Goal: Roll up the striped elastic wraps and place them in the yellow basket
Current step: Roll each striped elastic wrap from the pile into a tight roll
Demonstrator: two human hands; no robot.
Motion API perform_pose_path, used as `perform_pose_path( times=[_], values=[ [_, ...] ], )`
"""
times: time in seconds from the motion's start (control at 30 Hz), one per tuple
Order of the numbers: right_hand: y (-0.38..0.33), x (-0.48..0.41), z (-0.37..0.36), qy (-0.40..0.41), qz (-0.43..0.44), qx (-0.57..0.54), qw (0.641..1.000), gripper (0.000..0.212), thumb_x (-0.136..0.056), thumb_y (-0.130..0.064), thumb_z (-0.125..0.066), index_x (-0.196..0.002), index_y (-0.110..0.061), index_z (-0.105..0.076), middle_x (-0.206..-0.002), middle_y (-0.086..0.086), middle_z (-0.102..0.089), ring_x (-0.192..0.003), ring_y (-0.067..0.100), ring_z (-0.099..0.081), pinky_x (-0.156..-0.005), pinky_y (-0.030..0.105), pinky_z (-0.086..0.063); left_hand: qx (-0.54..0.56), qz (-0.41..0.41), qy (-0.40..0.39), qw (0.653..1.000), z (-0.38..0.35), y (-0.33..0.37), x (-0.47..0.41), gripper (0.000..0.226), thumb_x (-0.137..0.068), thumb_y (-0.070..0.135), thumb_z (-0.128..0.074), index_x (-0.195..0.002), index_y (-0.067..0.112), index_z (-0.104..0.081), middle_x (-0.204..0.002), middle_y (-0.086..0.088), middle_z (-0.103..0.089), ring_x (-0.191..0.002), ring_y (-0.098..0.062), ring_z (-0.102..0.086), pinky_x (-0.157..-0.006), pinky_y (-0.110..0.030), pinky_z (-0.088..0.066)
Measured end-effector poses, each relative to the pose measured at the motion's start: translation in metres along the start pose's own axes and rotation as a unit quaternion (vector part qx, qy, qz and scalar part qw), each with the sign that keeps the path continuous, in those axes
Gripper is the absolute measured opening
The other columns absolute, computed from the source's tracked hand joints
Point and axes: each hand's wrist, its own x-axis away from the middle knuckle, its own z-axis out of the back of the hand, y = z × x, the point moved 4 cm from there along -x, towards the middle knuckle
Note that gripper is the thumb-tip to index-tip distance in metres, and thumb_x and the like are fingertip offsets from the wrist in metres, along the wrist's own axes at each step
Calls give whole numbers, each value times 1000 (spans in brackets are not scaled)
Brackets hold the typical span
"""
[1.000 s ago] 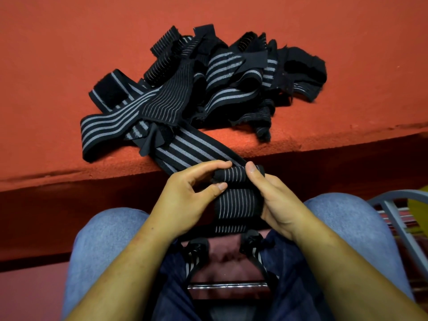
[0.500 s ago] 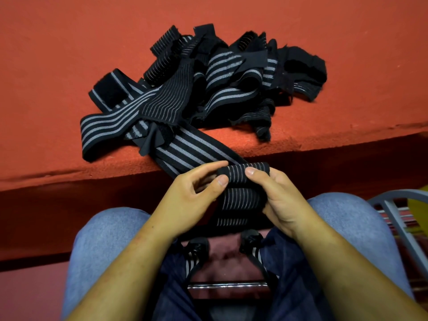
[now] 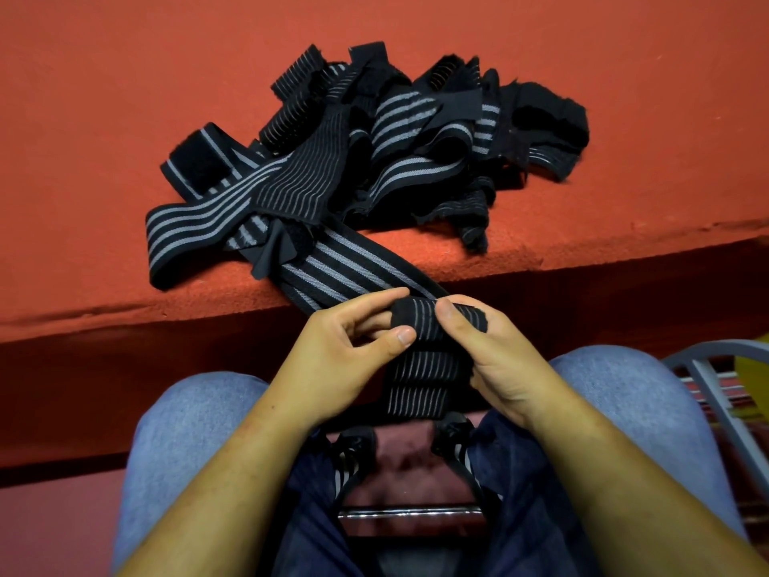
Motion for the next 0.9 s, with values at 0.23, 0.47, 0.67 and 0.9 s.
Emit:
perform_pose_path(
  times=[0.23,0.47,0.67,0.9],
  values=[
    [-3,2,-1,6,28,44,999,67,-68,-70,-85,-108,-17,-74,-113,22,-75,-112,44,-69,-107,67,-47,-21,-1,-9,1000,1,-2,0,46,-95,9,-71,-140,14,-62,-122,9,-76,-122,-7,-67,-104,-22,-51],
    [-2,2,-1,-11,18,30,999,65,-66,-74,-84,-105,-23,-72,-106,14,-73,-103,30,-70,-108,65,-48,-110,-42,-15,993,0,3,2,49,-94,30,-70,-142,22,-63,-131,22,-68,-128,6,-58,-106,-10,-40],
    [-3,1,1,-15,24,25,999,56,-71,-64,-85,-99,-18,-72,-95,13,-69,-90,27,-66,-88,48,-51,-82,-35,-44,995,-4,5,4,42,-92,25,-73,-134,24,-69,-122,21,-73,-121,1,-65,-98,-9,-44],
    [-8,3,-1,-24,41,-11,999,27,-78,-45,-78,-88,-21,-70,-89,10,-66,-85,22,-63,-77,32,-52,-25,10,-53,998,-4,-1,0,44,-99,48,-54,-134,28,-69,-121,13,-75,-101,3,-66,-76,-18,-52]
  ],
)
